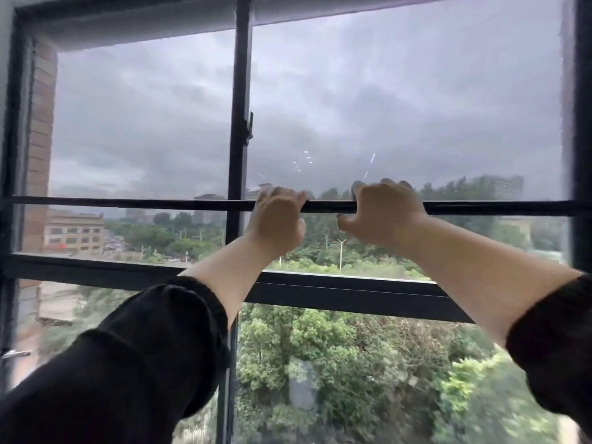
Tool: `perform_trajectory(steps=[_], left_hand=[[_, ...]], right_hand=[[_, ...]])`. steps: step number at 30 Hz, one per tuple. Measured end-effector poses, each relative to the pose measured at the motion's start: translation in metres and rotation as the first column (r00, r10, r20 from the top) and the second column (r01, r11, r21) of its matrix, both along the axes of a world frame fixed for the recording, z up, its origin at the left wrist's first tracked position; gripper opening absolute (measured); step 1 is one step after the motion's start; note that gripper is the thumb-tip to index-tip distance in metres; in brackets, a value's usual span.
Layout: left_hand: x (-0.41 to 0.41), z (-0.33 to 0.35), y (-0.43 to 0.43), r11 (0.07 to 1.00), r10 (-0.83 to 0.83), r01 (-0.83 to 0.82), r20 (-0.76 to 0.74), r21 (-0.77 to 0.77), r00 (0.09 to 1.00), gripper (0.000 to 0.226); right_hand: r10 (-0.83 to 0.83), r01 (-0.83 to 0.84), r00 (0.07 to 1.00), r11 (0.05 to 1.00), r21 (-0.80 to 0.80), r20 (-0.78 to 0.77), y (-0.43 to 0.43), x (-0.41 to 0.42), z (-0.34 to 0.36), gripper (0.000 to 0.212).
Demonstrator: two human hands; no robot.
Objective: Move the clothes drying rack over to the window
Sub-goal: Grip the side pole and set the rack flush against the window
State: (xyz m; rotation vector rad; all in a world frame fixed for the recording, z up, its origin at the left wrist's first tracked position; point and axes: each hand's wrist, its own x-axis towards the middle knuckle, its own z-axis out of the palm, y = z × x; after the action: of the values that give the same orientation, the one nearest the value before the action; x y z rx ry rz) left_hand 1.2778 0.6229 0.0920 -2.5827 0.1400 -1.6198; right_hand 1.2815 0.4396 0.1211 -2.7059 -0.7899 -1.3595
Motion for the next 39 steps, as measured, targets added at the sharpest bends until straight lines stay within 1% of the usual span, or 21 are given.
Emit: perform_trajectory(steps=[3,5,7,9,11,14,17,19,23,26,30,33,35,38,39], left_hand=[[0.022,0.016,-0.060,0.998,-0.032,0.038,-0.116,0.056,0.993,0.024],[0.031,0.028,-0.088,0.995,-0.017,0.038,-0.223,0.092,0.975,0.021],[0.044,0.041,-0.130,0.987,-0.054,0.099,-0.318,0.128,0.947,0.020],[0.057,0.050,-0.170,0.971,-0.096,0.172,-0.388,0.166,0.917,0.019],[0.067,0.053,-0.205,0.956,-0.121,0.217,-0.411,0.195,0.904,0.016],[0.085,0.051,-0.235,0.958,-0.098,0.178,-0.327,0.225,0.940,0.015],[0.101,0.045,-0.228,0.965,-0.020,0.083,-0.248,0.248,0.969,0.013],[0.113,0.041,-0.214,0.964,0.048,0.012,-0.217,0.267,0.975,0.011],[0.128,0.037,-0.191,0.964,0.113,-0.063,-0.187,0.257,0.976,0.008],[0.140,0.035,-0.187,0.971,0.109,-0.066,-0.178,0.230,0.978,0.009],[0.151,0.030,-0.195,0.982,0.089,-0.066,-0.127,0.174,0.988,0.010],[0.152,0.030,-0.198,0.982,0.102,-0.088,-0.075,0.168,0.992,0.012],[0.149,0.029,-0.201,0.984,0.108,-0.096,-0.075,0.148,0.991,0.013],[0.141,0.021,-0.206,0.993,0.089,-0.086,-0.048,0.078,0.995,0.017],[0.138,0.017,-0.207,0.997,0.055,-0.052,-0.042,0.049,0.998,0.022]], right_hand=[[-0.134,0.134,0.987,0.991,-0.001,-0.085,-0.061,0.014,0.003,0.029],[-0.205,0.211,0.968,0.977,0.034,-0.142,-0.090,0.027,0.005,0.030],[-0.285,0.303,0.940,0.950,0.071,-0.189,-0.129,0.039,0.009,0.030],[-0.352,0.370,0.920,0.925,0.087,-0.174,-0.163,0.050,0.011,0.028],[-0.382,0.391,0.918,0.915,0.097,-0.104,-0.185,0.061,0.011,0.027],[-0.353,0.350,0.936,0.932,0.096,0.010,-0.196,0.080,0.006,0.029],[-0.331,0.329,0.939,0.944,0.040,0.095,-0.190,0.104,0.006,0.031],[-0.284,0.285,0.952,0.959,0.010,0.111,-0.178,0.121,0.007,0.032],[-0.231,0.236,0.965,0.971,-0.032,0.122,-0.155,0.149,0.007,0.032],[-0.221,0.226,0.967,0.974,-0.032,0.124,-0.151,0.166,0.005,0.032],[-0.179,0.182,0.978,0.983,-0.022,0.105,-0.161,0.174,0.004,0.030],[-0.153,0.163,0.978,0.985,-0.059,0.145,-0.167,0.173,0.005,0.032],[-0.124,0.142,0.975,0.986,-0.087,0.182,-0.173,0.171,0.004,0.034],[-0.060,0.079,0.973,0.994,-0.081,0.223,-0.177,0.167,-0.001,0.025],[-0.030,0.045,0.973,0.997,-0.061,0.230,-0.178,0.163,-0.004,0.021]])
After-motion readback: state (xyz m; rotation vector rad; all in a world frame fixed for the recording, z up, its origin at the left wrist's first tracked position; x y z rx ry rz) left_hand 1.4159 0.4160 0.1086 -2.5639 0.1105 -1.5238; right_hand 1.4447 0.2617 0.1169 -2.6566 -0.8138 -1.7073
